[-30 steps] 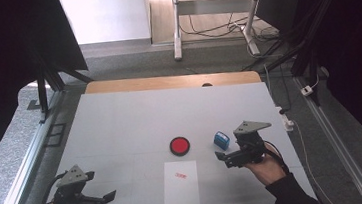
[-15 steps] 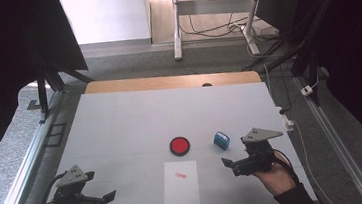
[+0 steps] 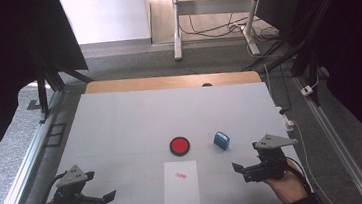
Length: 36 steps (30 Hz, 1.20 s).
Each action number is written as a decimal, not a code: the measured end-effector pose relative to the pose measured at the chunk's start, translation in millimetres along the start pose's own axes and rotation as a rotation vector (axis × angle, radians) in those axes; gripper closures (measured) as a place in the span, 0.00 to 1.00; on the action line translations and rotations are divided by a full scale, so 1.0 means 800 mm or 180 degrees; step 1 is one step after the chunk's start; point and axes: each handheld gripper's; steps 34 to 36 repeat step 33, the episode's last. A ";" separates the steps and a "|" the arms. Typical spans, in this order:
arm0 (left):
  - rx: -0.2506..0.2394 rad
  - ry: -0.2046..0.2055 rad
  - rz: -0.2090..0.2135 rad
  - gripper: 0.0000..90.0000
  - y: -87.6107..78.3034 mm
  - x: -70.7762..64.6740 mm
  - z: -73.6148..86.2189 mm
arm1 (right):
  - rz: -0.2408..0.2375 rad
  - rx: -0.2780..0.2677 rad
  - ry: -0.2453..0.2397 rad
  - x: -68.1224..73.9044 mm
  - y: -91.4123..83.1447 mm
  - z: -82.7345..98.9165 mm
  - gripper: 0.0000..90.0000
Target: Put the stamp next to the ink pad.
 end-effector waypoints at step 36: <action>0.0010 -0.0013 0.0006 0.00 0.001 0.001 -0.001 | 0.0321 0.0350 0.0259 -0.004 -0.024 0.048 0.00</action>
Point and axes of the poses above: each handheld gripper's, and its own axes: y roughly forward along the jaws, z roughly out of its underside, x roughly to its left, and after that the axes turned 1 degree about z, right-handed
